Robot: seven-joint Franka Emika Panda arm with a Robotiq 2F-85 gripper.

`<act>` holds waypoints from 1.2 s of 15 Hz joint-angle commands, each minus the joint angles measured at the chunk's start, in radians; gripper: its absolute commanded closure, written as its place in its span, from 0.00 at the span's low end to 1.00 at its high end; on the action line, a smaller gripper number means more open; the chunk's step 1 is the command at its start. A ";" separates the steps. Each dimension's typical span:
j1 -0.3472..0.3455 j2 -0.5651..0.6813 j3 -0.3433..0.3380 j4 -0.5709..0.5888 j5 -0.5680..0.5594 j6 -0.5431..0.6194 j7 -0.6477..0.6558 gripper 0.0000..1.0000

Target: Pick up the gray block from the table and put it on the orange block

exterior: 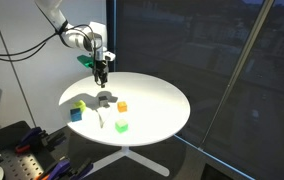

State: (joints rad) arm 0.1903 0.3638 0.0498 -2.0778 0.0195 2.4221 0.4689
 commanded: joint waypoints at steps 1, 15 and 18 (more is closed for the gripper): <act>0.026 0.033 -0.030 0.033 -0.011 0.002 0.091 0.00; 0.077 0.075 -0.062 0.055 -0.055 0.031 0.259 0.00; 0.077 0.075 -0.063 0.056 -0.055 0.031 0.259 0.00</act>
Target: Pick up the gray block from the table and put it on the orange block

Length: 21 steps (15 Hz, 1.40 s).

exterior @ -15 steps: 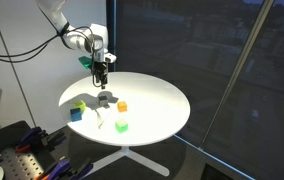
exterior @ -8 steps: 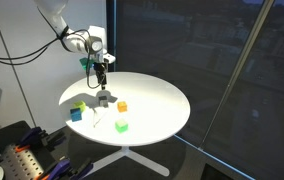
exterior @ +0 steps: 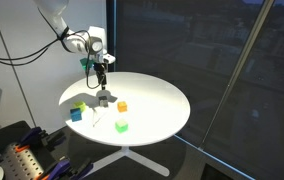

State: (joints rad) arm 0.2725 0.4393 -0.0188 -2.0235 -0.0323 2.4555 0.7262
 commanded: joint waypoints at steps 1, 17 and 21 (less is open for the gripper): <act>-0.003 0.001 0.003 0.001 -0.006 0.001 0.008 0.00; 0.012 0.109 -0.015 0.056 -0.014 0.057 0.054 0.00; 0.031 0.145 -0.026 0.079 -0.020 0.093 0.061 0.00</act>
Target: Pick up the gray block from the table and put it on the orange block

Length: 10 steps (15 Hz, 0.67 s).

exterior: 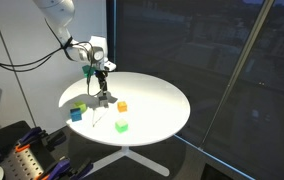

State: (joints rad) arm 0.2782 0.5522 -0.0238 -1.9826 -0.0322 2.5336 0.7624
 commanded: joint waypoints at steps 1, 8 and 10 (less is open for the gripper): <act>0.032 0.041 -0.025 0.043 -0.021 0.019 0.028 0.00; 0.070 0.088 -0.059 0.071 -0.023 0.030 0.039 0.00; 0.072 0.098 -0.064 0.078 -0.020 0.025 0.039 0.00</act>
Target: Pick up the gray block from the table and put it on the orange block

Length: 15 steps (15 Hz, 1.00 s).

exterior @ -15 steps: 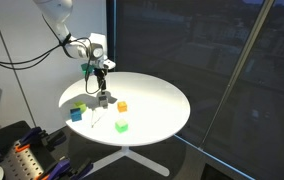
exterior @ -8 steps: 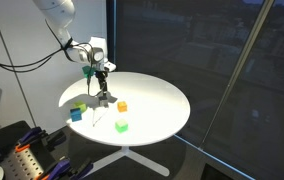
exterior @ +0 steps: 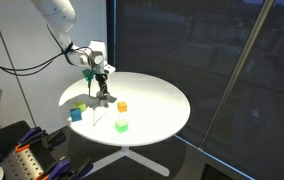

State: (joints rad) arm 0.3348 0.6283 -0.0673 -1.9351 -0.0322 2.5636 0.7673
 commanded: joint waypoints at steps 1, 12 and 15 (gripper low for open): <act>0.015 0.026 -0.022 0.033 -0.018 -0.007 0.034 0.00; 0.010 0.060 -0.020 0.050 -0.007 -0.016 0.027 0.00; 0.009 0.071 -0.018 0.055 -0.003 -0.018 0.024 0.00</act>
State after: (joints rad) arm 0.3400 0.6826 -0.0842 -1.9094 -0.0323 2.5636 0.7773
